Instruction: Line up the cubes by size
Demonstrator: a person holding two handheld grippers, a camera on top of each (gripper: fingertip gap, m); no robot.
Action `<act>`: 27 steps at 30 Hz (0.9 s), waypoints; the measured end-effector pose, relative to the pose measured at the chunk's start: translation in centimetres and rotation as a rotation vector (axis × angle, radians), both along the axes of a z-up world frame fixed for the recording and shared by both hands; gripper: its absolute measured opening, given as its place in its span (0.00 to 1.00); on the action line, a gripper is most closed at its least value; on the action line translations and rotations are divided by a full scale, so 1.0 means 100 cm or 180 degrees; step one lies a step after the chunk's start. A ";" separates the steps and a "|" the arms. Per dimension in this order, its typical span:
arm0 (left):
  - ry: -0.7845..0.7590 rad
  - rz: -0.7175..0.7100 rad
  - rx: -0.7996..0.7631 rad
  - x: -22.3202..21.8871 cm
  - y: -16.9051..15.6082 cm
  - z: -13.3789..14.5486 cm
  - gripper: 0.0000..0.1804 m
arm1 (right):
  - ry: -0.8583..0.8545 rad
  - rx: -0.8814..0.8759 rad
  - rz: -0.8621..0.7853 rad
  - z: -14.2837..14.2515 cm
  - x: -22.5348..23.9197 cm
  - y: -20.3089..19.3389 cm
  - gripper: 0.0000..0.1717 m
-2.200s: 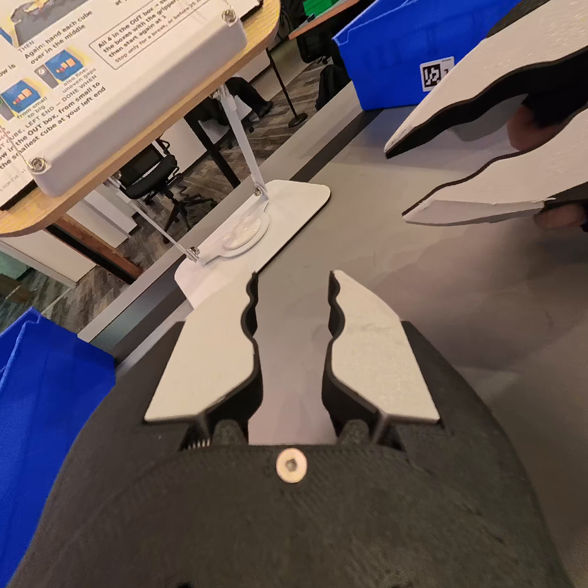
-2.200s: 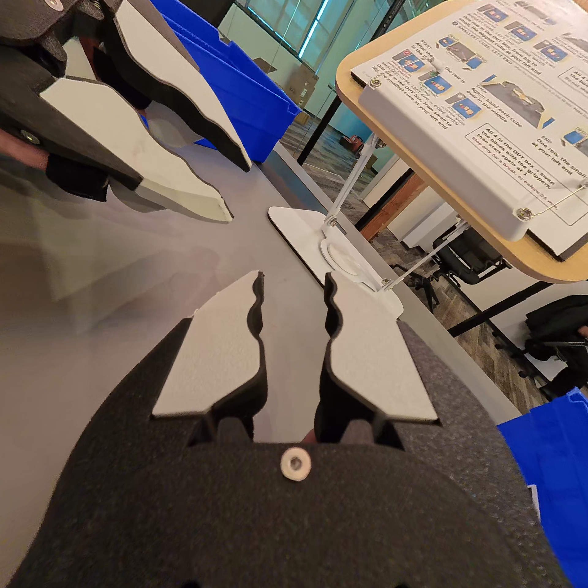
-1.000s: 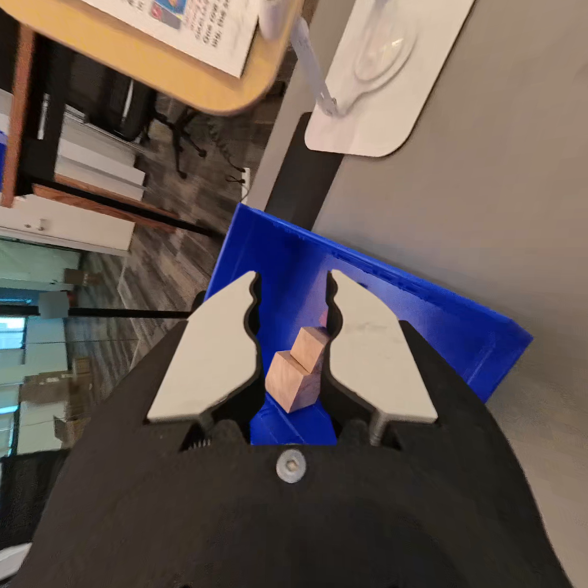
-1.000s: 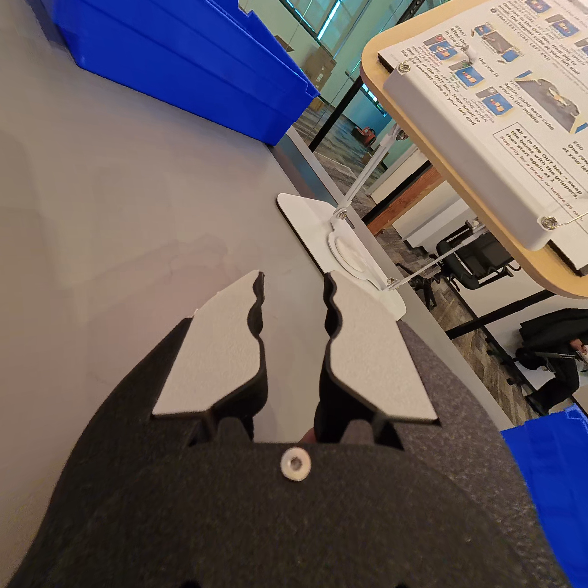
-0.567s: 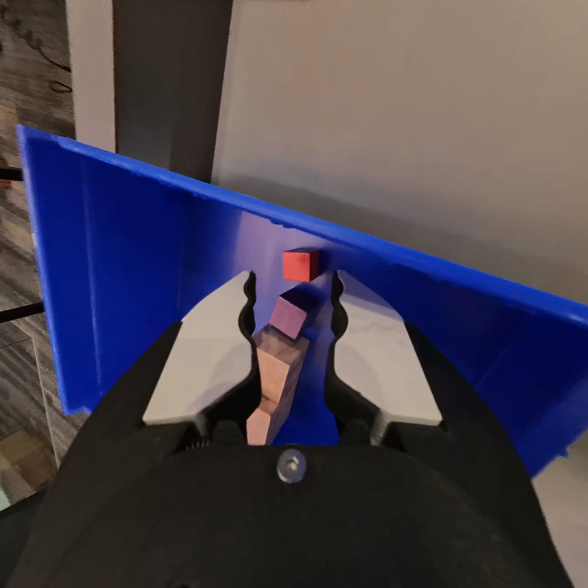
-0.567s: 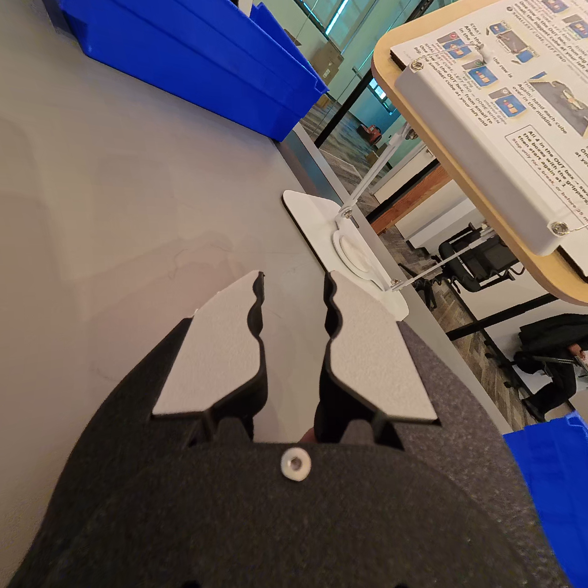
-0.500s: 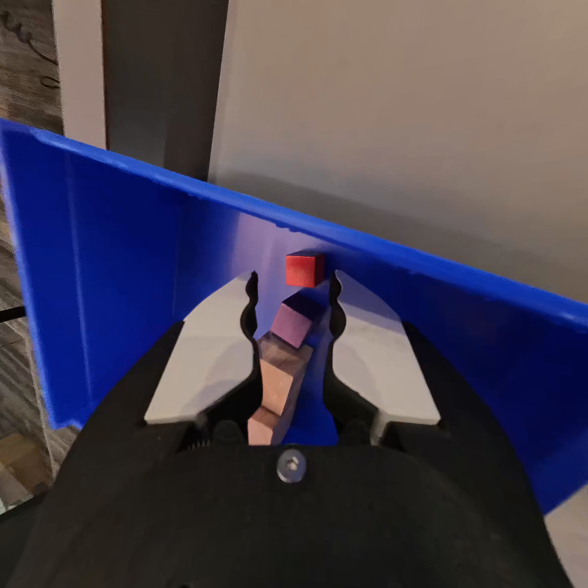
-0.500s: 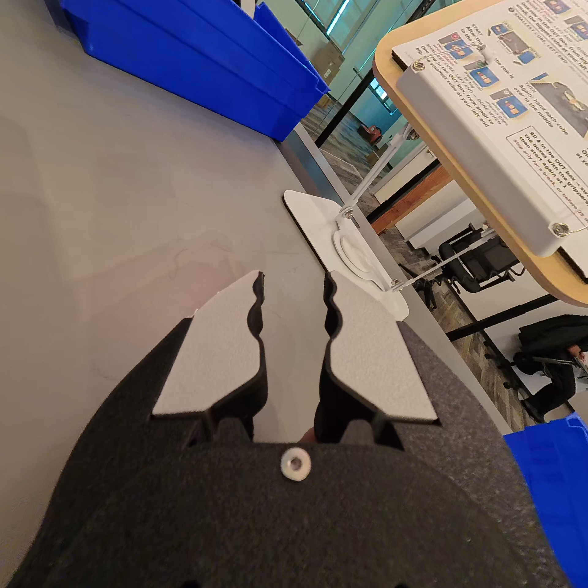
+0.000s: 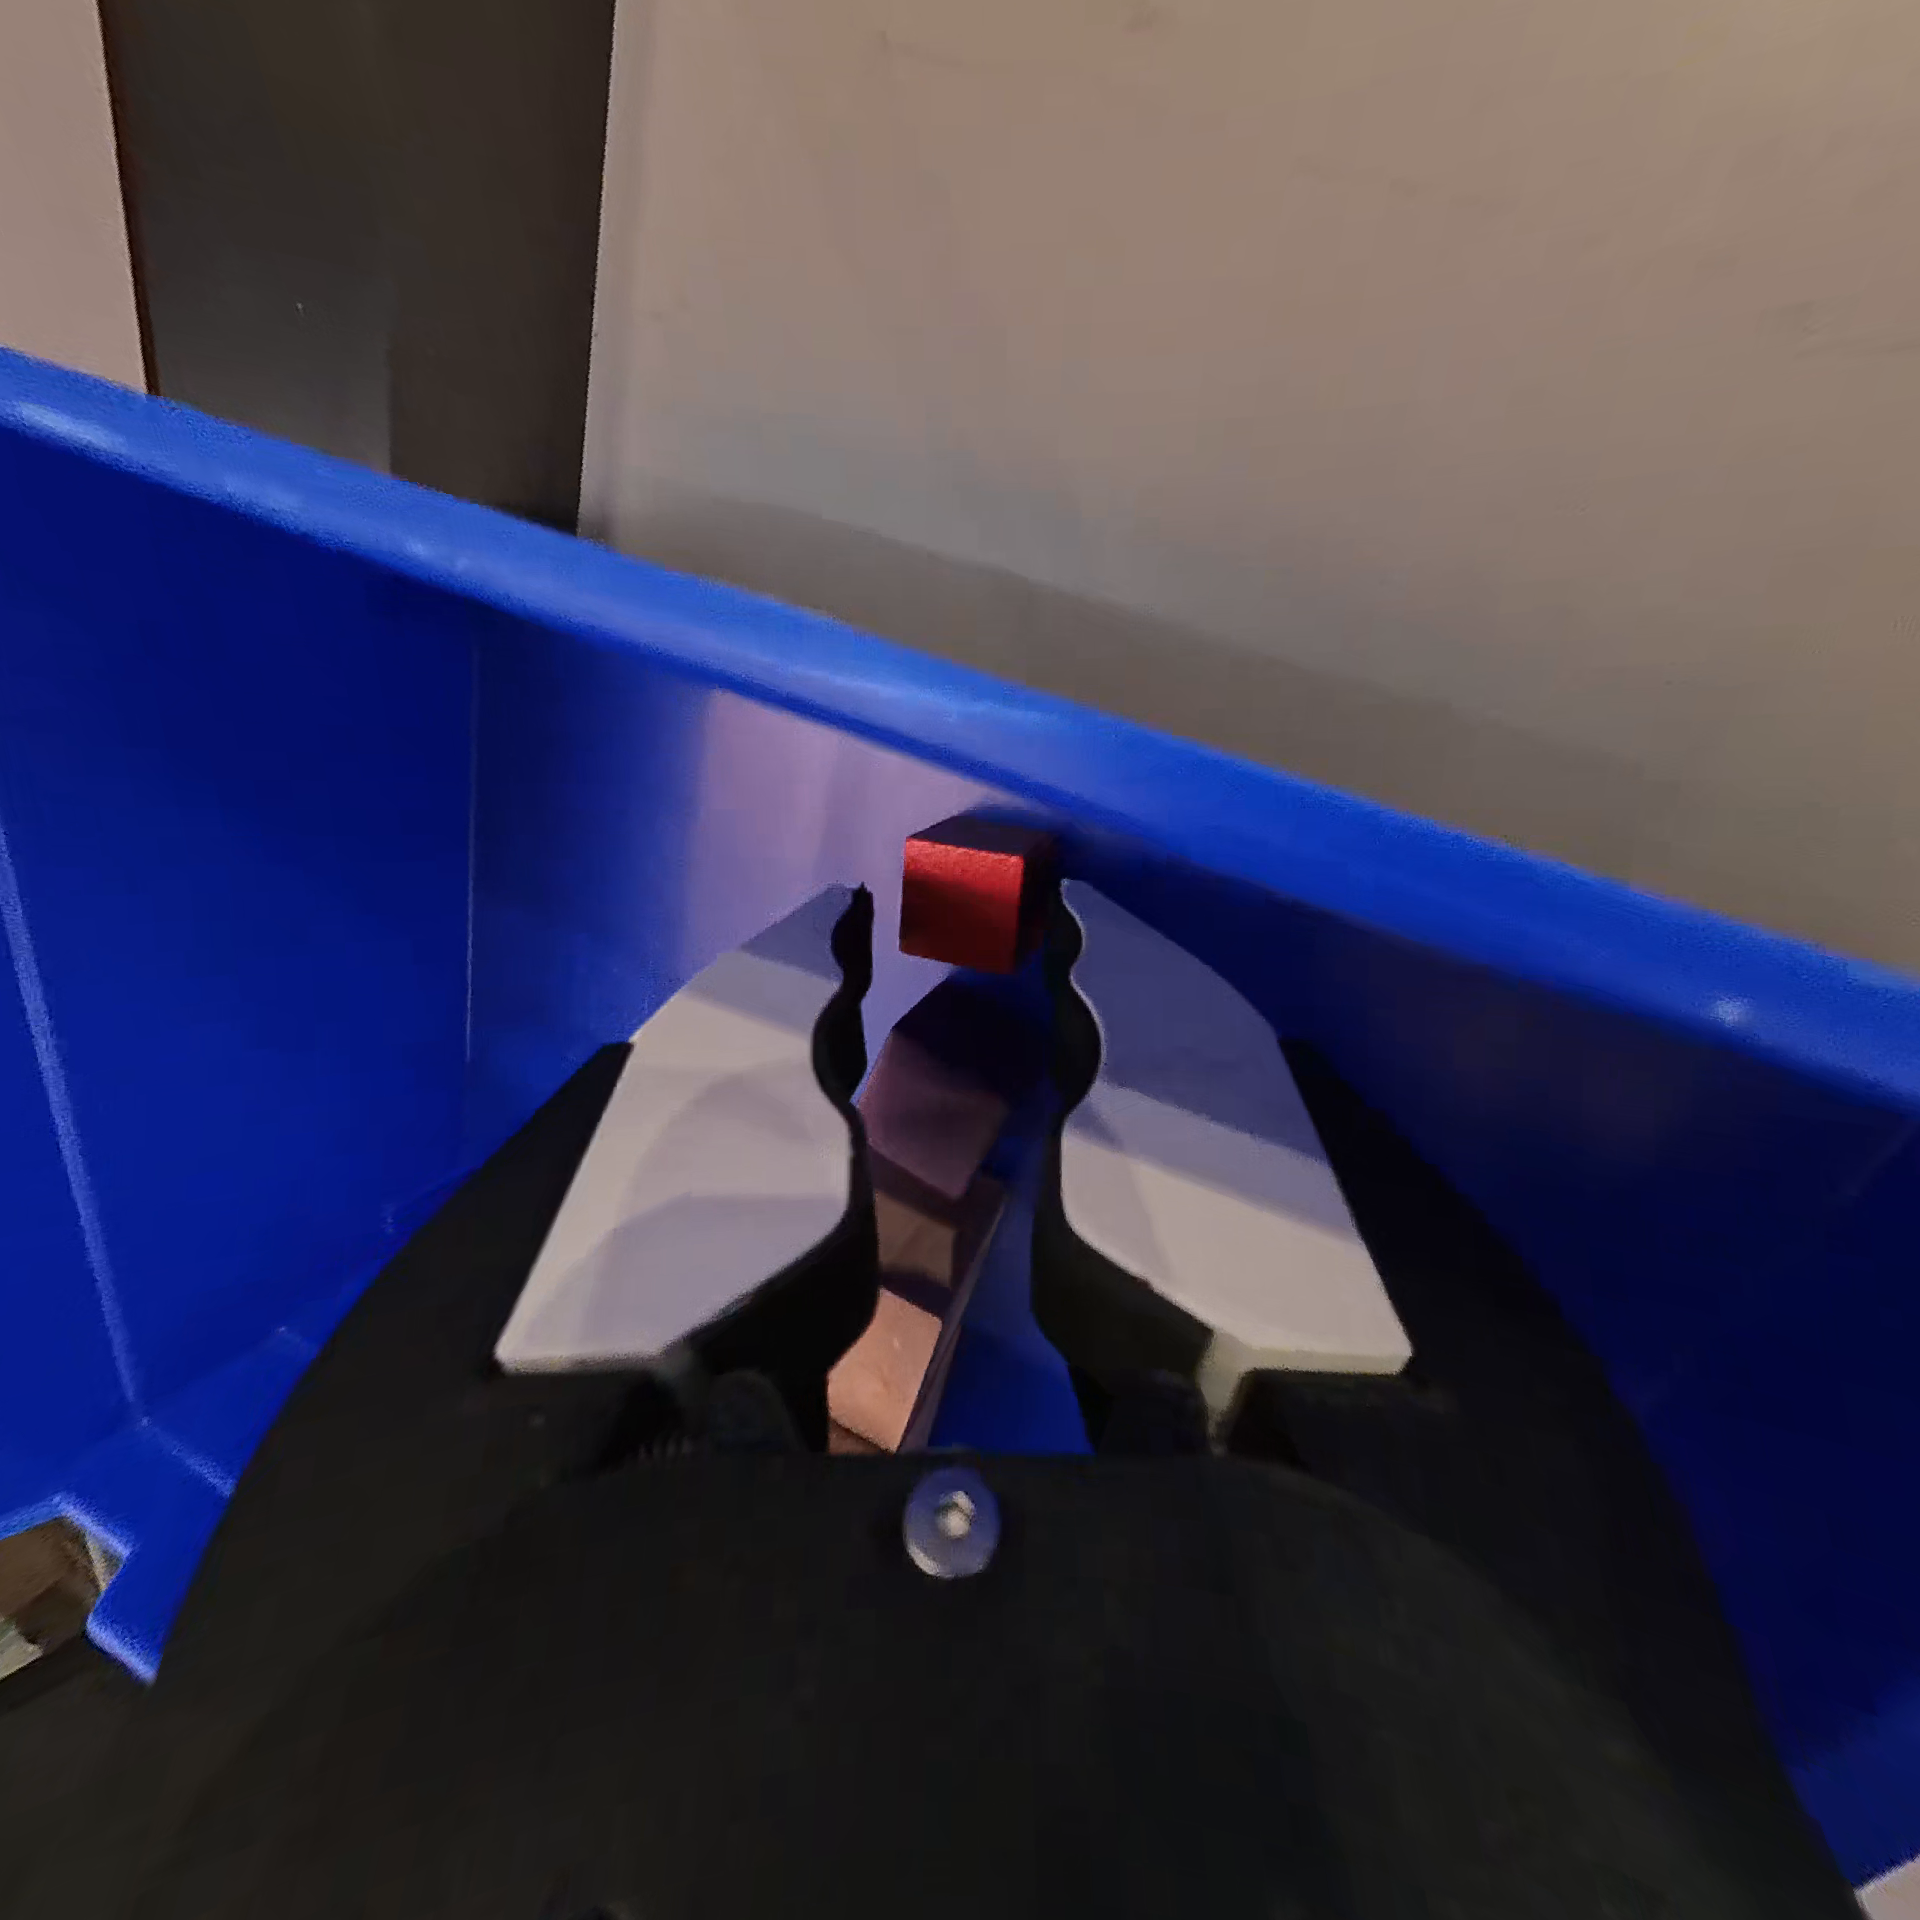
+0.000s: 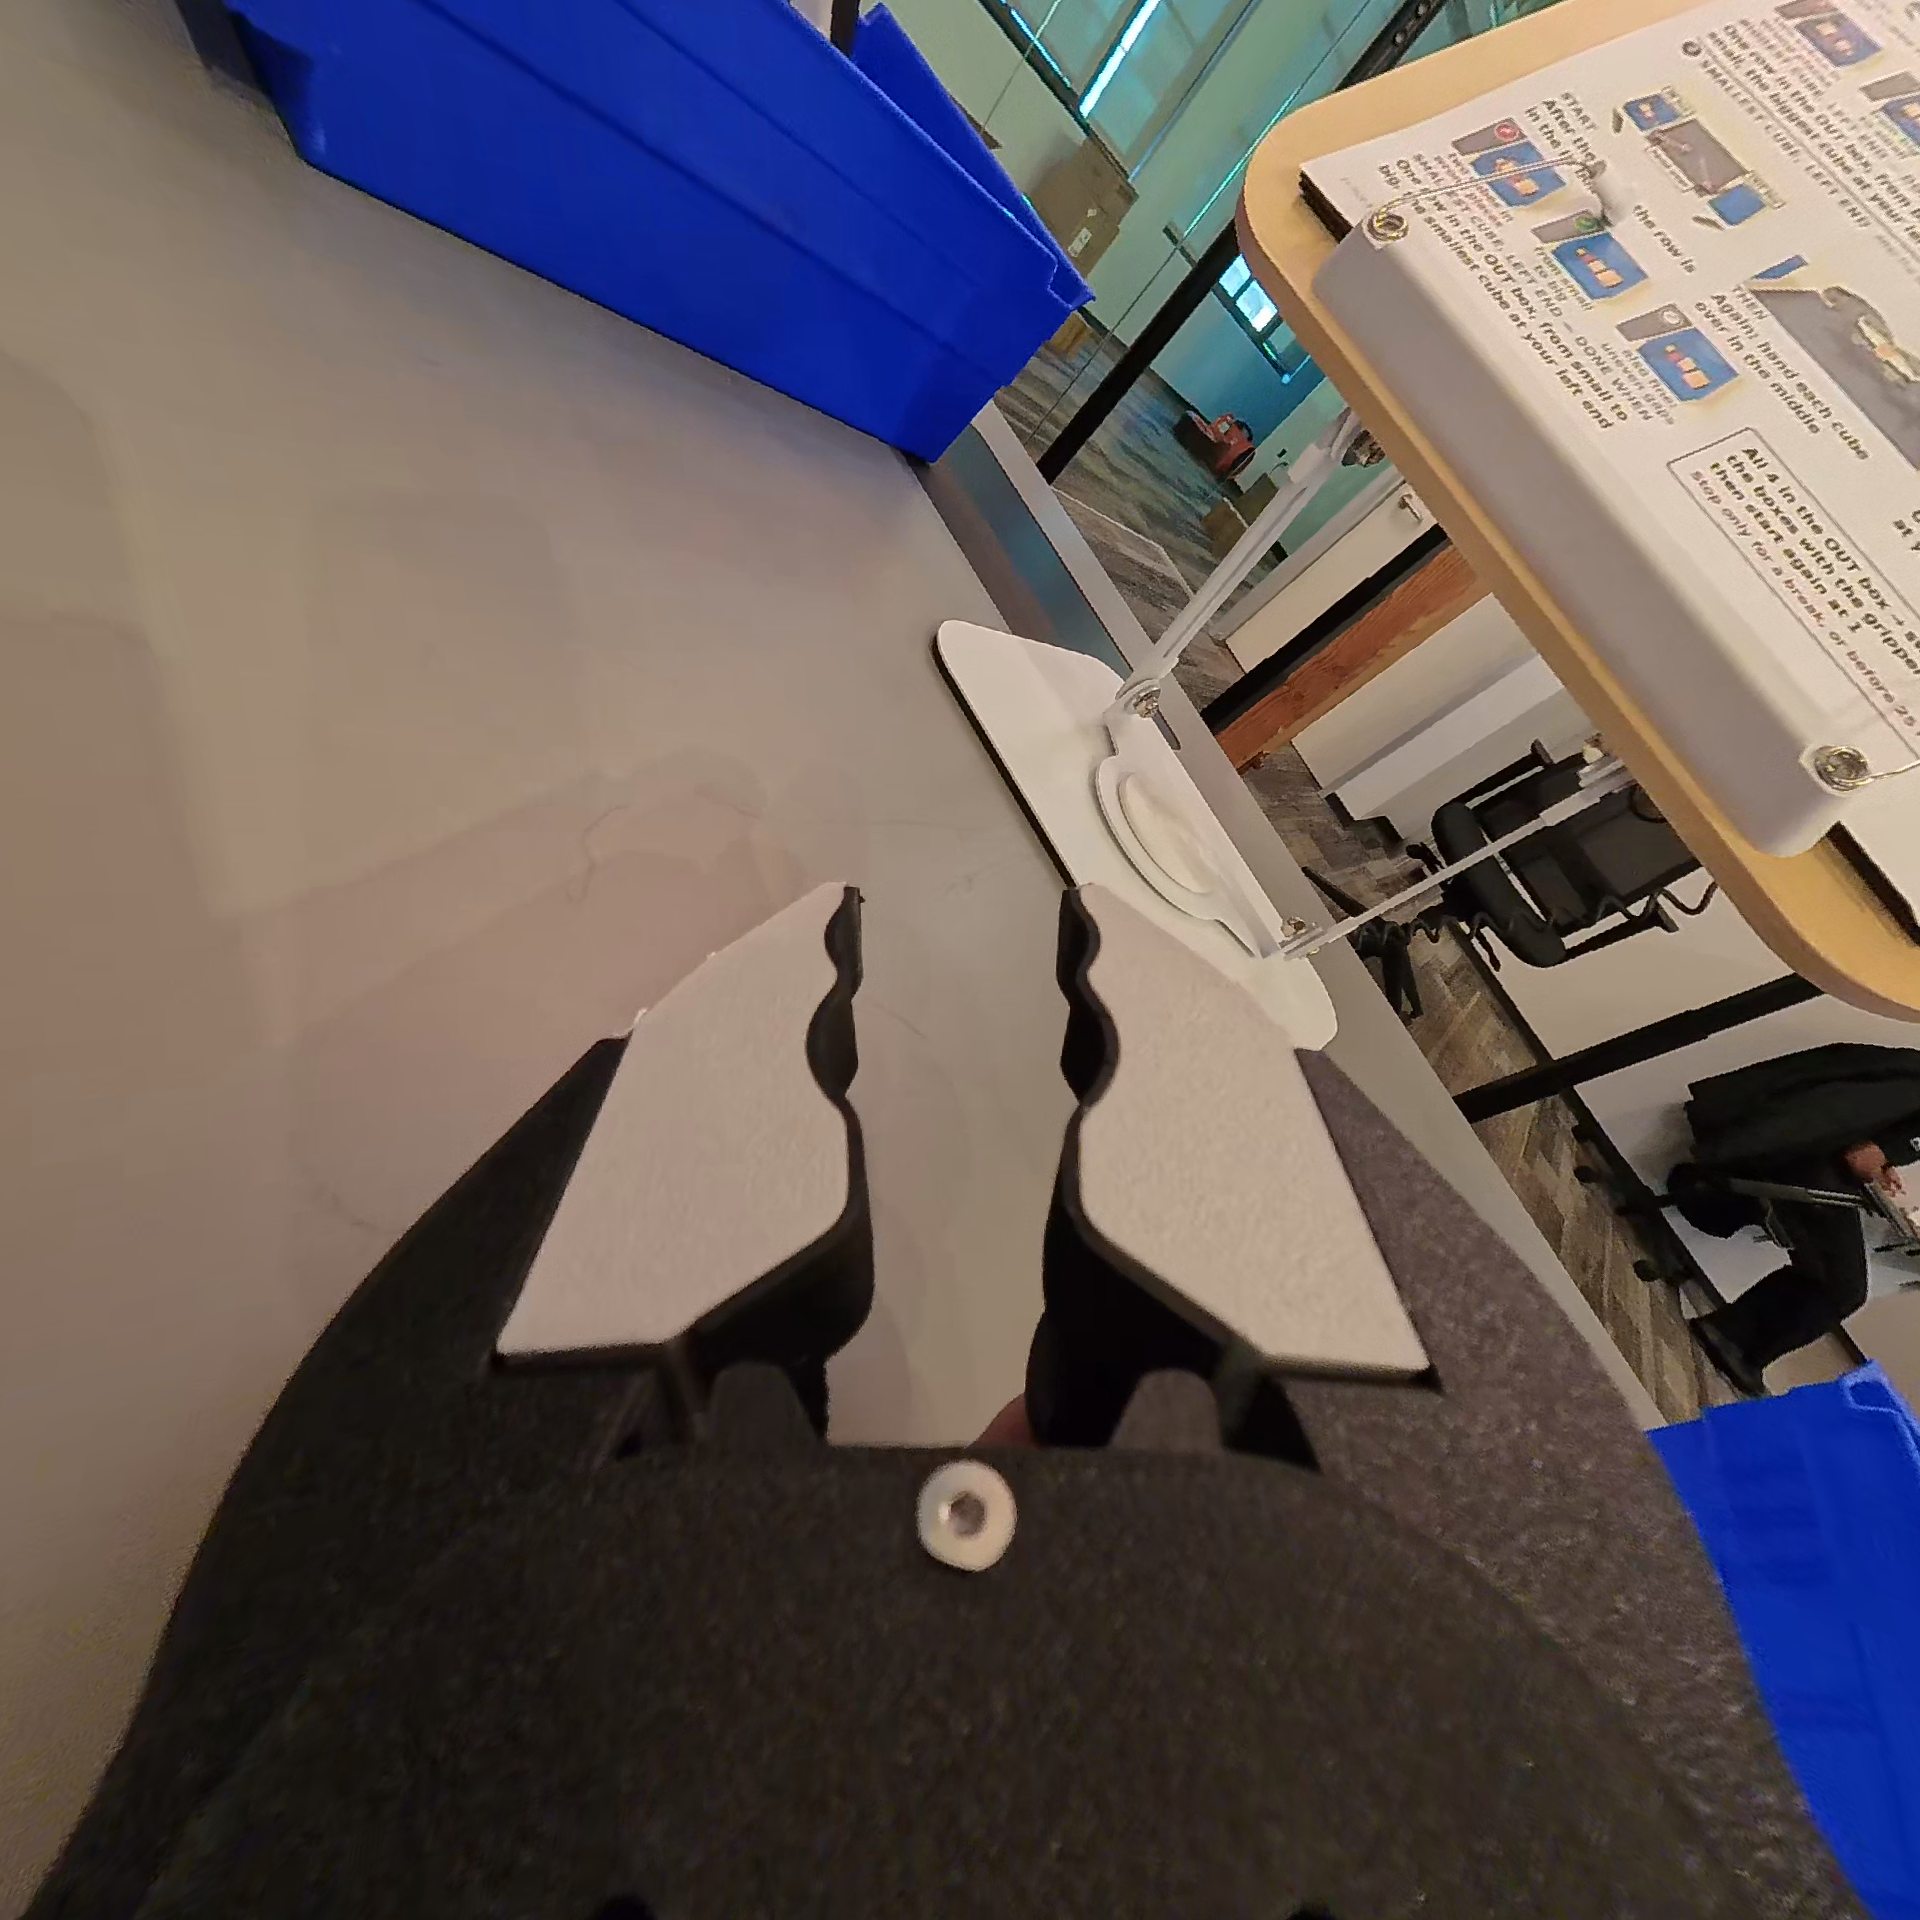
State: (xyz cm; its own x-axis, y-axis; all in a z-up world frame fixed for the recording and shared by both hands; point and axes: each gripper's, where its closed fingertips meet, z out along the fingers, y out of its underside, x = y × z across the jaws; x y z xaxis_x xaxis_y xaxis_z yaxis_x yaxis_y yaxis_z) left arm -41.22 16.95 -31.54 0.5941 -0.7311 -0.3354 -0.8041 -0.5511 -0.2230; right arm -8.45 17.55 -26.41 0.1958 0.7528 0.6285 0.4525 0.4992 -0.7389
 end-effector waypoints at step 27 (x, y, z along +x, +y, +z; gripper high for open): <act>-0.0291 -0.0286 0.1829 0.044 -0.027 0.183 0.12 | 0.0704 -0.0058 0.0348 0.061 -0.010 -0.011 0.20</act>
